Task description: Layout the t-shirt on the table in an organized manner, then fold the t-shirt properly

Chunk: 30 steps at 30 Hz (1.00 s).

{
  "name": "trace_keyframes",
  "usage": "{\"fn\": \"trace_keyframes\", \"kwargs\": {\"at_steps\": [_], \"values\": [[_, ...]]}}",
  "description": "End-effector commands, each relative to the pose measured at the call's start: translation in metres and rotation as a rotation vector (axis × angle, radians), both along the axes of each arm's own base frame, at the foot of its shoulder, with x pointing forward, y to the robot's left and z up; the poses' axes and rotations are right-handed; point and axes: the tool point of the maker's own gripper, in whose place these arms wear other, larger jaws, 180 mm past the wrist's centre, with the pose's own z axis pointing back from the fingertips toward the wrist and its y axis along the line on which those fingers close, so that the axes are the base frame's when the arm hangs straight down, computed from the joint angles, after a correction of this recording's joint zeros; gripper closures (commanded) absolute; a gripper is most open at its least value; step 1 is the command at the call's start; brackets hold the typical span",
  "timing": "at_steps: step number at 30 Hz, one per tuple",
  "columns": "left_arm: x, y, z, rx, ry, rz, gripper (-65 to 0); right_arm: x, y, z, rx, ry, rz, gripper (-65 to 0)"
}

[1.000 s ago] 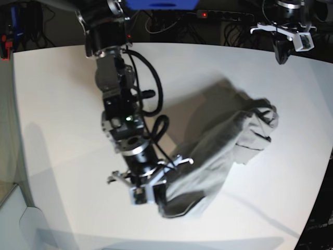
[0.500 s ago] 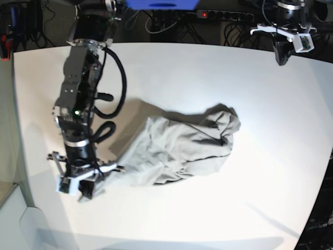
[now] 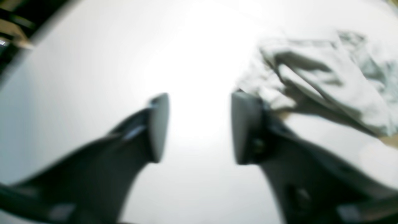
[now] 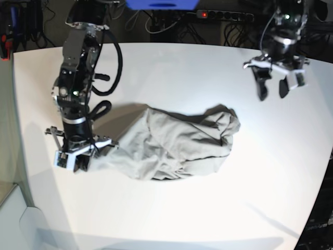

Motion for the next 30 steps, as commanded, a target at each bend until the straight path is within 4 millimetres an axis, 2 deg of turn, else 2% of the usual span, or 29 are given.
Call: {"fn": "trace_keyframes", "kwargs": {"at_steps": [1, 5, 7, 10, 16, 21, 24, 27, 29, 30], "values": [[0.017, -0.004, 0.018, 0.003, -0.069, -0.017, -40.7, 0.005, -0.003, 0.018, 0.004, -0.06, -0.022, 0.0], [0.049, -0.026, 0.011, -0.054, -0.051, -0.055, -41.2, 0.003, -0.003, 0.015, 0.004, -0.051, -0.021, 0.0], [0.061, -0.029, 0.005, -0.074, -0.052, -0.045, -41.2, -0.001, -0.003, 0.01, 0.004, -0.038, -0.021, 0.0], [0.076, -0.03, -0.018, -0.117, -0.006, -0.014, -41.2, -0.002, -0.003, 0.008, 0.004, -0.034, -0.02, 0.0], [0.086, -0.031, -0.056, -0.151, 0.077, 0.013, -41.2, -0.003, -0.003, 0.007, 0.002, -0.031, -0.022, 0.0], [0.089, -0.048, -0.085, -0.152, 0.151, -0.035, -41.2, -0.005, -0.004, 0.004, 0.001, -0.021, -0.022, 0.0], [0.091, -0.058, -0.094, -0.158, 0.173, -0.054, -41.2, -0.006, -0.002, 0.003, 0.001, -0.019, -0.018, 0.0], [0.094, -0.06, -0.101, -0.165, 0.19, -0.053, -41.1, -0.006, -0.002, 0.003, 0.001, -0.019, -0.018, 0.0], [0.095, -0.061, -0.105, -0.167, 0.2, -0.055, -37.3, -0.006, -0.002, 0.003, 0.001, -0.018, -0.019, 0.0], [0.096, -0.061, -0.106, -0.167, 0.201, -0.055, -32.6, -0.006, -0.003, 0.003, 0.001, -0.018, -0.021, 0.0]]}}
